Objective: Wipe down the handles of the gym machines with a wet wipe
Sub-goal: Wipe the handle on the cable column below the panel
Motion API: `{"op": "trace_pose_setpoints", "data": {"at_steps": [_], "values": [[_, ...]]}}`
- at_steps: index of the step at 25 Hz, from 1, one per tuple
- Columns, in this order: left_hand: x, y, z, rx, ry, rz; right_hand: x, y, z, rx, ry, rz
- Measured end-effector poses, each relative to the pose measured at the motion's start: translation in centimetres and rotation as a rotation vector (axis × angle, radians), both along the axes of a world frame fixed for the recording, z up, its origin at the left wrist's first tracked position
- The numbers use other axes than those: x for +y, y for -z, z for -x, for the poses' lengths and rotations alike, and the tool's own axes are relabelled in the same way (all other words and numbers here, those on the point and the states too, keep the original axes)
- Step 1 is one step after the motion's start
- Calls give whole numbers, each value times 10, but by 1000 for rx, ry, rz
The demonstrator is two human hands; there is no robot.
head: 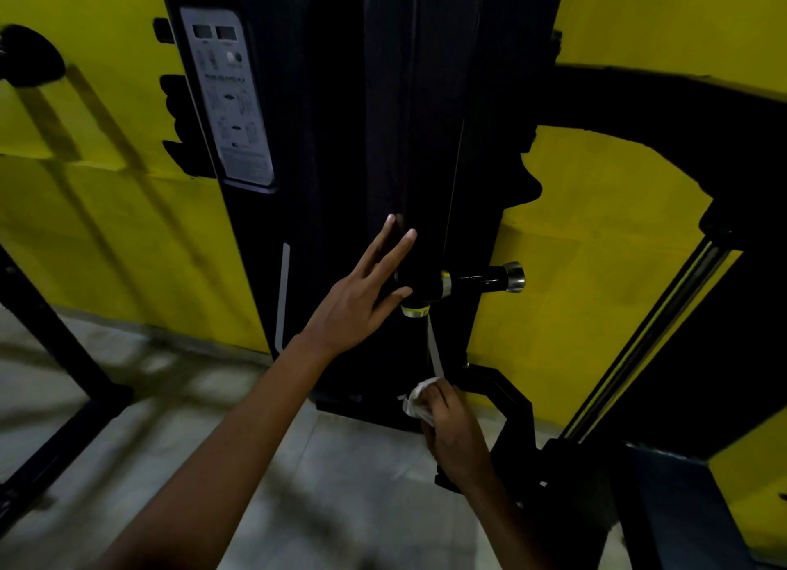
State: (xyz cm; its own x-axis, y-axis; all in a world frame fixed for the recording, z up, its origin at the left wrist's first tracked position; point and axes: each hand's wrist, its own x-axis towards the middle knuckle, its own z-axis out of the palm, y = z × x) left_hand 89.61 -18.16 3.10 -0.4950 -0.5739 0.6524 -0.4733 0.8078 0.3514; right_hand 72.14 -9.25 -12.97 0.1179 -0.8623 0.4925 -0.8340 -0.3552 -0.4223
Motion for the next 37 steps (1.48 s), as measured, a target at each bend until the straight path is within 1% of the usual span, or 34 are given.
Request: {"op": "trace_pose_setpoints", "data": {"at_steps": [3, 7, 11, 14, 16, 17, 20, 23, 25, 28, 30, 33, 35, 37], "values": [[0, 1, 1, -7, -3, -5, -6, -8, -5, -86, 54, 29], [0, 1, 1, -11, -11, -11, -23, -46, -12, -142, 146, 74], [1, 1, 1, -3, -7, -7, -33, -75, -11, -210, 125, 166], [1, 0, 1, -10, -15, -16, -32, -89, -12, -379, 185, 207], [0, 1, 2, -12, -16, -20, -33, -94, -14, -532, 253, 121], [0, 1, 2, -15, -15, -21, -34, -95, -17, -571, 272, 84], [0, 0, 1, -17, -14, -20, -30, -89, -20, -529, 257, 59], [-1, 1, 0, -16, -16, -4, -24, -79, -15, -487, 210, -37], [-2, 1, 1, -17, -14, -7, -27, -84, -14, -531, 222, -66], [-1, 1, 3, -20, -7, -10, -29, -94, -18, -576, 209, -8], [-2, 1, 3, -14, -2, -4, -22, -86, -16, -513, 186, 15], [-2, 1, 2, -7, -1, -5, -13, -73, -10, -453, 214, -75], [-1, 1, 1, -8, 0, -1, -20, -79, -12, -520, 245, -110], [-1, 1, 1, -16, -6, 4, -23, -87, -15, -608, 239, -66]]}}
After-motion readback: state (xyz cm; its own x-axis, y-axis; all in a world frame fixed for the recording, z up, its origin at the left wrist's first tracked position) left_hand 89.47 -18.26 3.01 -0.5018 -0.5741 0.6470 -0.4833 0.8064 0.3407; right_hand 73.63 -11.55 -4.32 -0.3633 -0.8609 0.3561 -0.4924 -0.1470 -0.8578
